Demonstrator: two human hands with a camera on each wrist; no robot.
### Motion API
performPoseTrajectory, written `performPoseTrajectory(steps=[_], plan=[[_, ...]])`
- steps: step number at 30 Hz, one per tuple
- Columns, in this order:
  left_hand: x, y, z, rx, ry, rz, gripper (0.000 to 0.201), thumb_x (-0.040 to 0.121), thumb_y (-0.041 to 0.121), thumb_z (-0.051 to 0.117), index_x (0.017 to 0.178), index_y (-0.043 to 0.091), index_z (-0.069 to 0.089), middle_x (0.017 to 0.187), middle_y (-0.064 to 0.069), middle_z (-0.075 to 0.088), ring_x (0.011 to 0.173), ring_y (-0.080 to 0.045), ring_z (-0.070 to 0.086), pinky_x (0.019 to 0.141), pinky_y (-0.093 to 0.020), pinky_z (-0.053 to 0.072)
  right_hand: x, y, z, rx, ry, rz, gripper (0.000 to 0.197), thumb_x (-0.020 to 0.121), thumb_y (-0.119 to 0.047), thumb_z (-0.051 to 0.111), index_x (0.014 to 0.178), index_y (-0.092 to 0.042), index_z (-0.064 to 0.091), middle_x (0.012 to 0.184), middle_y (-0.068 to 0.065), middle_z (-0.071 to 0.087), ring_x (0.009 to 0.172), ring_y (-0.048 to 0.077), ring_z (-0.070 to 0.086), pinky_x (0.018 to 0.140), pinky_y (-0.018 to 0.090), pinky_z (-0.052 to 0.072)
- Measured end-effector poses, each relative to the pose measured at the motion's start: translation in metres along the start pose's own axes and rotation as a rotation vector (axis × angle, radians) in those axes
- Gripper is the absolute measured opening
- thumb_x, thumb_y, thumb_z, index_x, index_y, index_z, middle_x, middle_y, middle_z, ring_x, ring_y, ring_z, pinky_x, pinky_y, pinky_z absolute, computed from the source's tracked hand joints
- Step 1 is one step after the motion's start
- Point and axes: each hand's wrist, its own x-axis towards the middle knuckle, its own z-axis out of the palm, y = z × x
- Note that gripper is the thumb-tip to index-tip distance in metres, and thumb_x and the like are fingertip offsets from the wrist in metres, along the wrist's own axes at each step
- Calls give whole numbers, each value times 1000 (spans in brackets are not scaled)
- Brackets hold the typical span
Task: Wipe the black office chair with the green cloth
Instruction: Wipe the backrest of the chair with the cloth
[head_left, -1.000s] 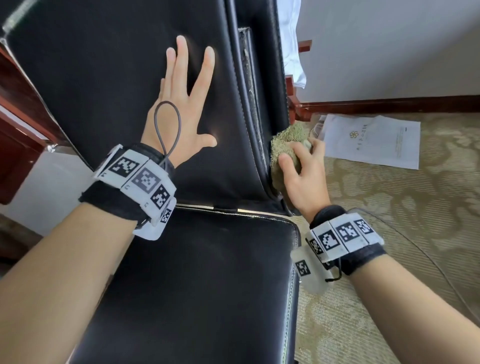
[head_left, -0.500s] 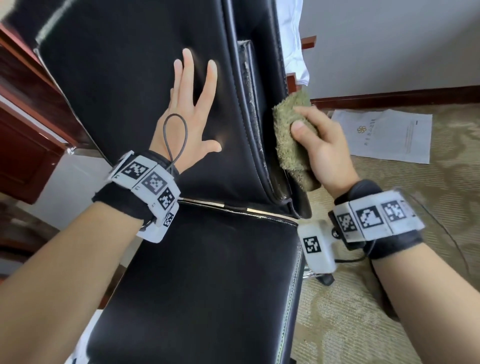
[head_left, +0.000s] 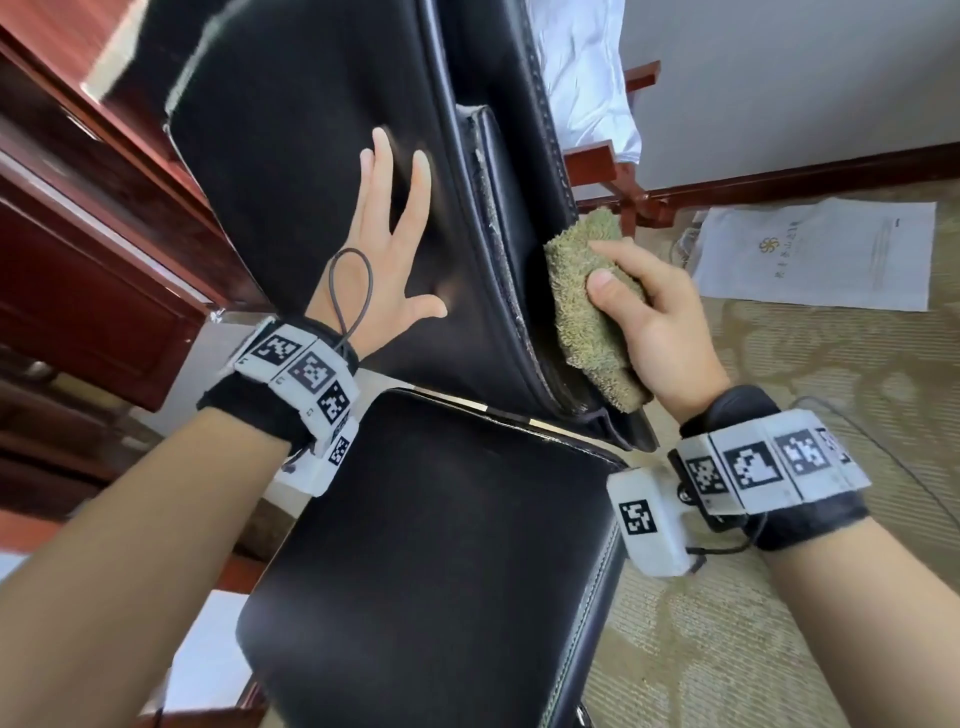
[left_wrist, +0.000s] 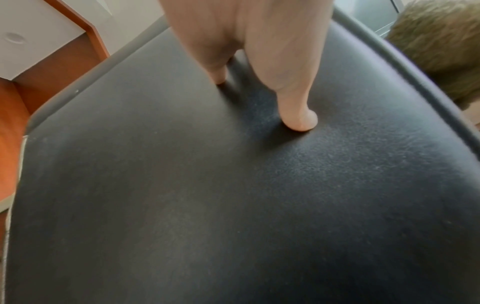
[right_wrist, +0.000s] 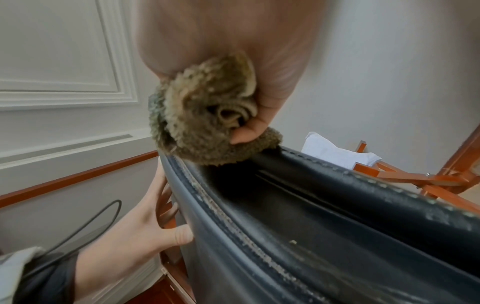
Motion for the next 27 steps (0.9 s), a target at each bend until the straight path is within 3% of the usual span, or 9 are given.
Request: performPoseTrajectory(steps=[3, 7, 9, 13, 14, 17, 20, 23, 27], plan=[[-4, 0, -1, -15, 17, 35, 129, 57, 31, 88, 148, 6, 0, 151, -35, -4, 141, -45, 2, 101, -40, 37, -11, -4, -7, -11, -5, 1, 23, 79, -40, 53, 102, -41, 55, 109, -13, 58, 109, 4, 52, 100, 16, 35], [-9, 5, -5, -63, 46, 100, 126, 55, 33, 88, 144, 16, 0, 148, -39, -3, 139, -49, 2, 109, -39, 18, -30, -10, -12, -41, 17, -61, 22, 78, -45, 48, 99, -43, 54, 102, -17, 56, 100, -4, 52, 94, 13, 36], [-14, 10, -8, -81, 51, 117, 124, 56, 33, 88, 143, 18, 0, 148, -40, -3, 139, -49, 2, 111, -38, 14, -40, -16, -11, -119, 36, -134, 24, 81, -39, 50, 103, -34, 60, 105, -7, 53, 100, -6, 48, 94, 8, 32], [-20, 17, -13, -74, 58, 138, 123, 58, 34, 87, 142, 16, 0, 147, -41, -3, 140, -47, 2, 111, -35, 16, -39, -49, 5, -334, 179, -386, 30, 86, -24, 58, 112, -11, 66, 132, 21, 40, 119, 8, 34, 100, 3, 23], [-21, 18, -13, -75, 59, 142, 123, 59, 33, 87, 143, 15, 0, 146, -41, -4, 140, -46, 1, 110, -35, 17, -34, -59, 10, -382, 215, -415, 30, 87, -24, 59, 113, -12, 66, 136, 23, 36, 123, 13, 35, 100, 6, 27], [-22, 19, -13, -86, 71, 150, 122, 60, 29, 88, 143, 15, 0, 146, -42, -4, 140, -46, 1, 108, -36, 22, -28, -73, 24, -582, 271, -396, 35, 87, -30, 59, 119, -17, 63, 143, 26, 32, 121, 35, 47, 88, 37, 49], [-20, 18, -11, -95, 74, 158, 119, 63, 27, 87, 142, 14, -1, 145, -43, -4, 139, -49, 1, 105, -37, 26, -40, -58, 28, -646, 241, -336, 39, 89, -31, 56, 126, -17, 58, 140, 26, 34, 118, 39, 48, 78, 43, 52], [-18, 17, -10, -95, 59, 148, 121, 62, 30, 87, 143, 15, -2, 146, -42, -5, 140, -48, 0, 104, -35, 26, -52, -38, 27, -581, 241, -286, 36, 90, -27, 55, 123, -13, 60, 136, 25, 35, 117, 36, 50, 86, 38, 49], [-18, 15, -8, -95, 52, 126, 122, 60, 30, 87, 143, 17, -2, 148, -39, -5, 141, -46, 2, 103, -32, 28, -43, -41, 26, -460, 260, -255, 29, 91, -21, 55, 116, -9, 65, 137, 23, 32, 125, 22, 36, 104, 17, 28]])
